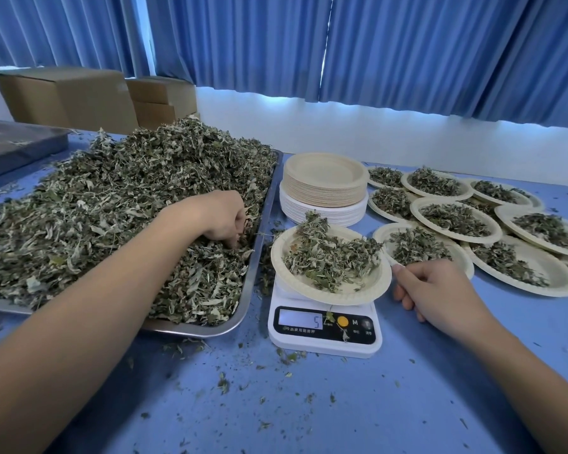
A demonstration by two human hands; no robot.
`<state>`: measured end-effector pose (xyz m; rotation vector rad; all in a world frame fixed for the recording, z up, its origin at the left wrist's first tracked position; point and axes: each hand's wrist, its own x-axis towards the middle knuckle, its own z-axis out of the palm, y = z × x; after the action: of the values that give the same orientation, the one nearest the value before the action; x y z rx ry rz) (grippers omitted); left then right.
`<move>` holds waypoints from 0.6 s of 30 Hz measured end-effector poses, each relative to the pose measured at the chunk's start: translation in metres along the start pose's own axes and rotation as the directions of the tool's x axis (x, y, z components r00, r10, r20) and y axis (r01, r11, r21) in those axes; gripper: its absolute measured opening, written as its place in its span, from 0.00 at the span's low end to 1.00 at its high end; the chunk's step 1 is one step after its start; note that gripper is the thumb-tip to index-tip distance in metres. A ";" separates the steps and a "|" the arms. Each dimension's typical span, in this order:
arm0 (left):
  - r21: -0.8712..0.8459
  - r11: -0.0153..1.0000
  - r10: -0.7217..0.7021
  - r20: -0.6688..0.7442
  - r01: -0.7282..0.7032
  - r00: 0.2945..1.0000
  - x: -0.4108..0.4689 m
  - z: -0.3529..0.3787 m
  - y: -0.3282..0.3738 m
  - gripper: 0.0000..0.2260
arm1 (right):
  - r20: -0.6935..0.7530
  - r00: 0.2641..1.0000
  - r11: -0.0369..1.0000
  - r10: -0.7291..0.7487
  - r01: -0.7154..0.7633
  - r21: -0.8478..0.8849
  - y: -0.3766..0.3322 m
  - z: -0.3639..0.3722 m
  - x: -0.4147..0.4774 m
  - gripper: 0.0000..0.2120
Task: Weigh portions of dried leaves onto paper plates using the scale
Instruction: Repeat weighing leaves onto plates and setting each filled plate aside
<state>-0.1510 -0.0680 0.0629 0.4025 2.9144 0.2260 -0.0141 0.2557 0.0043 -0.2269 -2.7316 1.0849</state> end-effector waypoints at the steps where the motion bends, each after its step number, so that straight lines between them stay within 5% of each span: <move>1: -0.008 1.000 0.004 -0.012 -0.004 1.000 0.000 -0.001 0.000 0.06 | 0.000 1.000 1.000 -0.002 0.002 0.003 0.000 0.000 0.000 0.23; 9: 0.007 0.999 0.045 -0.001 -0.045 0.999 -0.001 0.000 -0.002 0.14 | -0.012 1.000 1.000 -0.002 0.002 0.012 0.000 0.001 0.001 0.24; 18: -0.043 0.999 0.017 -0.061 -0.020 0.998 -0.004 0.000 0.006 0.07 | -0.009 1.000 1.000 -0.002 0.002 0.007 -0.001 0.001 0.000 0.24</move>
<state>-0.1462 -0.0637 0.0649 0.4230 2.9597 0.3092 -0.0143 0.2545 0.0046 -0.2269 -2.7189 1.0907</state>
